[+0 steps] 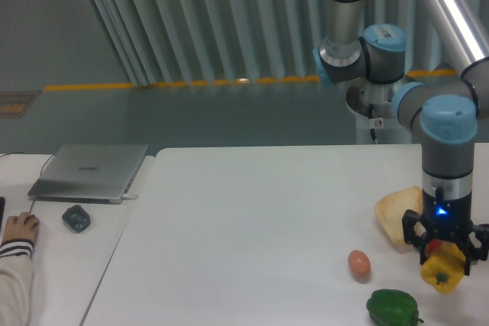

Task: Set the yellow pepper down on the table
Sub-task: 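Lower the yellow pepper onto the table beside the green pepper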

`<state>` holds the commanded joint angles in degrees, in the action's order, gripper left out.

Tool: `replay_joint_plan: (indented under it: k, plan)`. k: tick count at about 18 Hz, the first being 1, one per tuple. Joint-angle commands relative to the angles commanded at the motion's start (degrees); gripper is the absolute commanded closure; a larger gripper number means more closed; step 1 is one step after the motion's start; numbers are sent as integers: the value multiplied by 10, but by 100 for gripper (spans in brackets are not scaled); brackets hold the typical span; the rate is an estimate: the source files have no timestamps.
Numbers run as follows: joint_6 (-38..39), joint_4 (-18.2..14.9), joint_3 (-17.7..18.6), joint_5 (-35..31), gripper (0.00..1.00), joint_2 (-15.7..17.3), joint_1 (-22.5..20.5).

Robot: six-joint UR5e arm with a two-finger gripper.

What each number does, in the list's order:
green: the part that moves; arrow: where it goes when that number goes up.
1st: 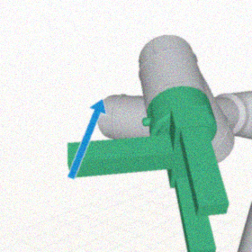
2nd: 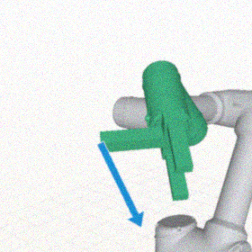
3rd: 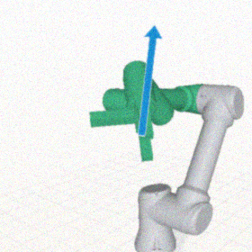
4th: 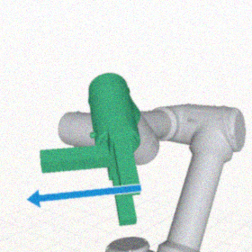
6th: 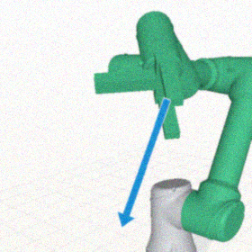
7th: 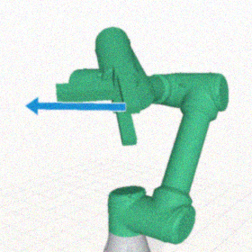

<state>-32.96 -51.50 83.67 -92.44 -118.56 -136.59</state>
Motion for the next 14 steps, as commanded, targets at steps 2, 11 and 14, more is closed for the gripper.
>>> replay_joint_plan:
  k: [2,11,14]
  plan:
    - [-1,1,0,-15,34,-2,7]
    - [3,3,2,-19,34,-12,9]
    - [4,4,3,-20,33,-13,9]
